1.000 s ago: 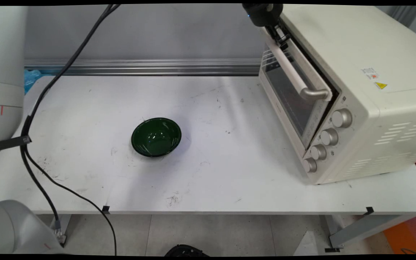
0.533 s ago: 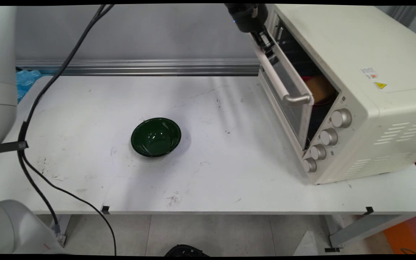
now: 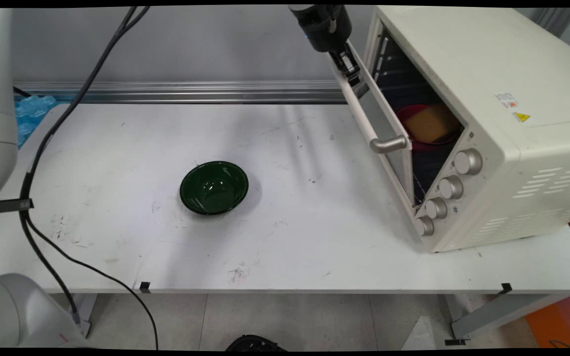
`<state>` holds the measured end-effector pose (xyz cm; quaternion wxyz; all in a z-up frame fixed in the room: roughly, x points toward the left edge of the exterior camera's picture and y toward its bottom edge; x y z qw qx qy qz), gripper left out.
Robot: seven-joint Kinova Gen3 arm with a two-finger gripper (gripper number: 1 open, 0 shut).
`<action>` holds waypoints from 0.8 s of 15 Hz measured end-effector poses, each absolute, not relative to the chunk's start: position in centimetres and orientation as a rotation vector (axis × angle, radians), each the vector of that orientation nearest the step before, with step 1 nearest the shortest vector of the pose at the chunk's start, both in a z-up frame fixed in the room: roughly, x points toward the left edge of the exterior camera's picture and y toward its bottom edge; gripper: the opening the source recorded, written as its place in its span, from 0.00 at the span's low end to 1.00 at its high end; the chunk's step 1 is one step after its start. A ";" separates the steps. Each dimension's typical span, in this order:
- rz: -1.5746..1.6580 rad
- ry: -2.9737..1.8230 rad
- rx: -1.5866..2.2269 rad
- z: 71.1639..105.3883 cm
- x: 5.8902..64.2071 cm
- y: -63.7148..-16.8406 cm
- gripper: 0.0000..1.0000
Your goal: Open the oven
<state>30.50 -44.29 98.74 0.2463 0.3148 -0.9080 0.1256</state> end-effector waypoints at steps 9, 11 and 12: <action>0.321 -2.501 0.845 95.7 32.5 -43.8 0.00; 0.316 -2.504 0.842 95.0 32.7 -43.7 0.00; 0.315 -2.504 0.843 94.5 33.0 -43.6 0.00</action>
